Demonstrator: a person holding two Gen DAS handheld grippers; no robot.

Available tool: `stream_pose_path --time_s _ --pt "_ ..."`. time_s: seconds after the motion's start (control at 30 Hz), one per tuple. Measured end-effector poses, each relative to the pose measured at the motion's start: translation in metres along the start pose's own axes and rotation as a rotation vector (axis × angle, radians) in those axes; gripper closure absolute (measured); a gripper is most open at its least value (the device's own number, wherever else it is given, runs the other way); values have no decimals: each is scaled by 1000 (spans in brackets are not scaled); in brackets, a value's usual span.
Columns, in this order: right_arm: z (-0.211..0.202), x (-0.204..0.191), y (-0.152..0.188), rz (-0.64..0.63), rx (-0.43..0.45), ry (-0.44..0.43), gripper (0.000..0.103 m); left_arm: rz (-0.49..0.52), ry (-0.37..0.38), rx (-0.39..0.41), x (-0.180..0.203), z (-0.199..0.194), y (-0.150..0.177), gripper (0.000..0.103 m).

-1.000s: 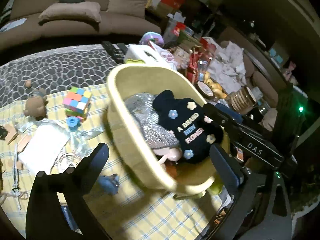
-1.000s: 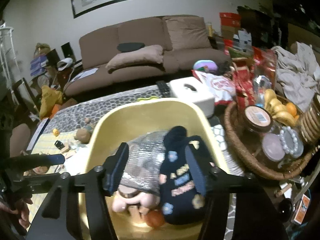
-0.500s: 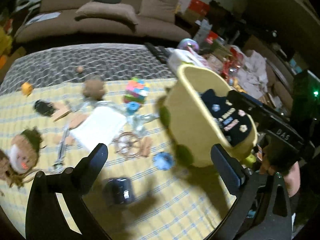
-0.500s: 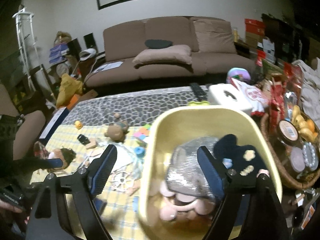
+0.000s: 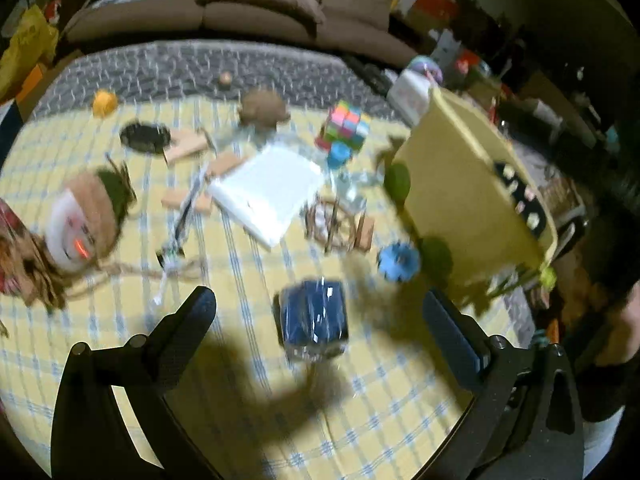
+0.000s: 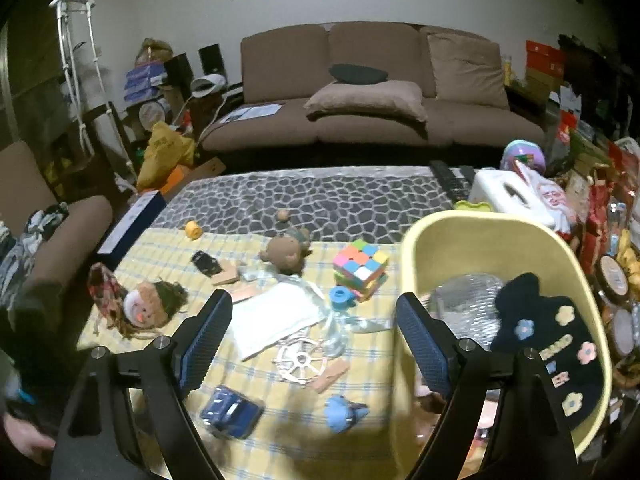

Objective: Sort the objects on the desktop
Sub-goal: 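Lower the left gripper onto the blue wrapped package and close it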

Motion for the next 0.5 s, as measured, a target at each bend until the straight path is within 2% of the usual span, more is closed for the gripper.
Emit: stream_pose_path --time_s 0.2,0.37,0.5 --pt "11 -14 1 -13 -21 -14 17 46 -16 -24 8 26 25 0" --pt "15 -18 2 -13 -31 -13 17 97 -55 -14 13 43 33 0" --pt "17 -17 3 1 -33 -12 17 90 -63 -16 10 56 34 0"
Point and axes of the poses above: each gripper's, at about its wrist camera, not at the fingertips, and z roughly the way its jaws point, x to its right, y to its underside, the point moved 3 cm from there along z, roughly the way its jaws point, and after that the axes turned 3 degrees about y, right-handed, at the moved point
